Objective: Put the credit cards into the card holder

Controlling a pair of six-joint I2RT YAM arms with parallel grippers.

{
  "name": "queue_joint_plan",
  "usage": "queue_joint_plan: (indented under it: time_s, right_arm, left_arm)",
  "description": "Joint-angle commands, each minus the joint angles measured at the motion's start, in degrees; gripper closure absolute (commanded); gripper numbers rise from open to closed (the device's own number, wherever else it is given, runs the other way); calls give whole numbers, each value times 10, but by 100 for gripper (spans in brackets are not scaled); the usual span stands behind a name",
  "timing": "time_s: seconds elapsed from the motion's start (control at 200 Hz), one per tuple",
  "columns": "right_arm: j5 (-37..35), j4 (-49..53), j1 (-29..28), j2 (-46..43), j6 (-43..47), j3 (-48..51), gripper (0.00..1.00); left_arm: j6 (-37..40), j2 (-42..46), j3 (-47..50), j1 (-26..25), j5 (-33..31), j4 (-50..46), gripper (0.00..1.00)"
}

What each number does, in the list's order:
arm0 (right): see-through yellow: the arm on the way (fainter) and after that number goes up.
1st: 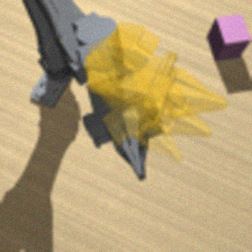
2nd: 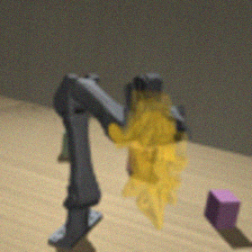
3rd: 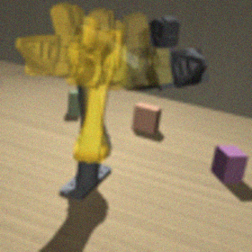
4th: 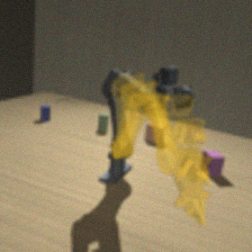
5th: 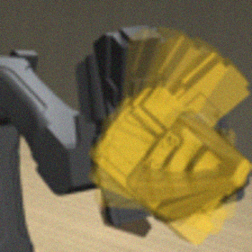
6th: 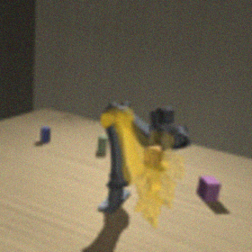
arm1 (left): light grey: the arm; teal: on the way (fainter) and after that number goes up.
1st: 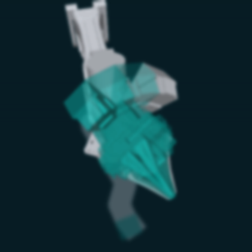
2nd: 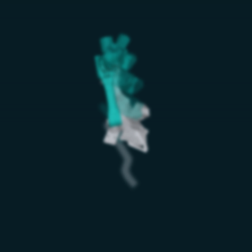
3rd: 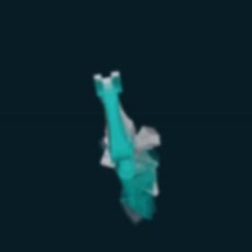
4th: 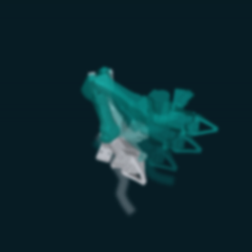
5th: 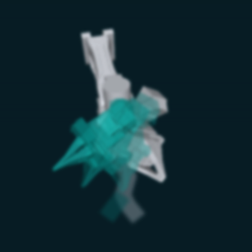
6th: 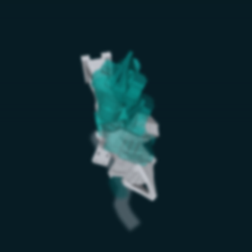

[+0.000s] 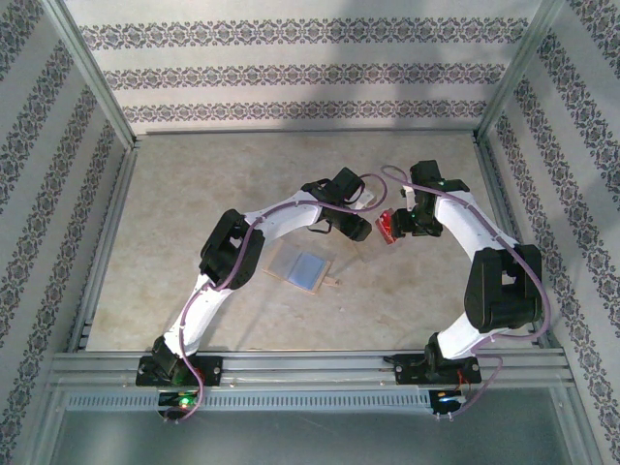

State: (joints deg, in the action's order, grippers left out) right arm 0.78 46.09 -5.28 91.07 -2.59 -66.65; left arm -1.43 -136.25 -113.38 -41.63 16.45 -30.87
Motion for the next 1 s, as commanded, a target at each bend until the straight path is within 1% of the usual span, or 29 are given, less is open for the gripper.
queue_joint_plan:
  time_s: [0.0,0.23,0.415,0.585,0.994]
  right_arm:
    - [-15,16,-3,-10,7,-13,36]
    - [1,12,-2,-22,9,-9,37]
    - [5,10,-6,-10,10,-9,32]
    - [-1,15,-8,6,11,-17,31]
    - [-28,26,-8,11,9,-22,42]
  left_arm:
    - [23,-8,13,-3,-30,-42,35]
    - [23,-8,13,-3,-30,-42,35]
    - [23,-9,14,-3,-30,-42,34]
    - [23,-9,14,-3,-30,-42,35]
    - [25,-9,14,-3,-33,-42,35]
